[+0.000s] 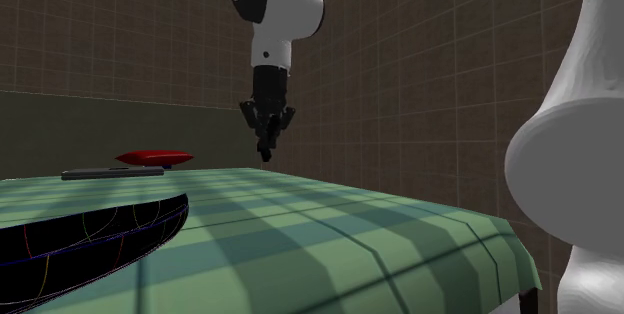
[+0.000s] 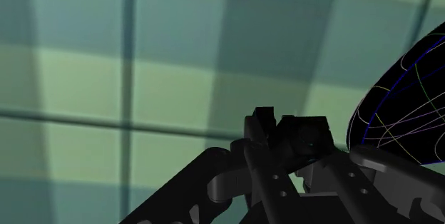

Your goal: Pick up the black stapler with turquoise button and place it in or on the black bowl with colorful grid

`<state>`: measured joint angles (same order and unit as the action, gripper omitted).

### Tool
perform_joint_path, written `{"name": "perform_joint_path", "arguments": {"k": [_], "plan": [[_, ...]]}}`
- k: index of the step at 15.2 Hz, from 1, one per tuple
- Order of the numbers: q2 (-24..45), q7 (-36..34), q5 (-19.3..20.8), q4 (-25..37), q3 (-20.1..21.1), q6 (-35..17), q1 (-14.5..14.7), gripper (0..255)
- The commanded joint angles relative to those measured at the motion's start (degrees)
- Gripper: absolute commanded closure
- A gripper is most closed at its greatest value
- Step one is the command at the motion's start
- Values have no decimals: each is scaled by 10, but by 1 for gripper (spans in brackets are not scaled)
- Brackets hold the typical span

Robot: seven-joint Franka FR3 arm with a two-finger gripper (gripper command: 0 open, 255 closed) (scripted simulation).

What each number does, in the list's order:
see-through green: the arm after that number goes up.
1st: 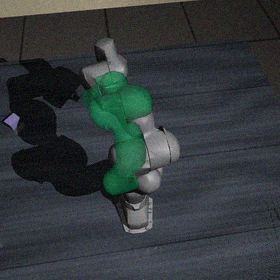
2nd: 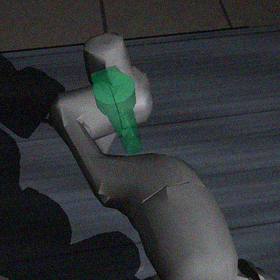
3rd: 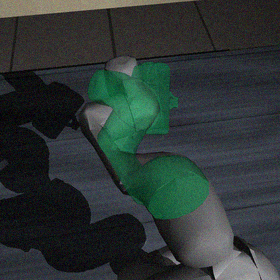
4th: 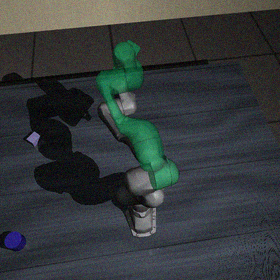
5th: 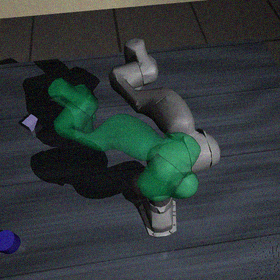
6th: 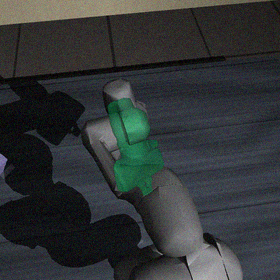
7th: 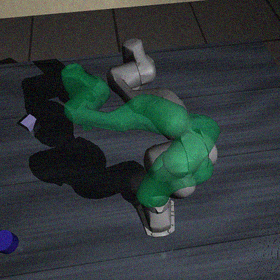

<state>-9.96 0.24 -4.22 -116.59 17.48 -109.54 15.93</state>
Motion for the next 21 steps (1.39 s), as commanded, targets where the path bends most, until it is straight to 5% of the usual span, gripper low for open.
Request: {"name": "perform_joint_path", "arguments": {"k": [1, 12, 21], "plan": [[1, -28, -1, 6, 16, 4, 11, 255], [50, -194, 16, 63, 112, 9, 74, 255], [155, -348, 81, 172, 182, 31, 142, 255]]}}
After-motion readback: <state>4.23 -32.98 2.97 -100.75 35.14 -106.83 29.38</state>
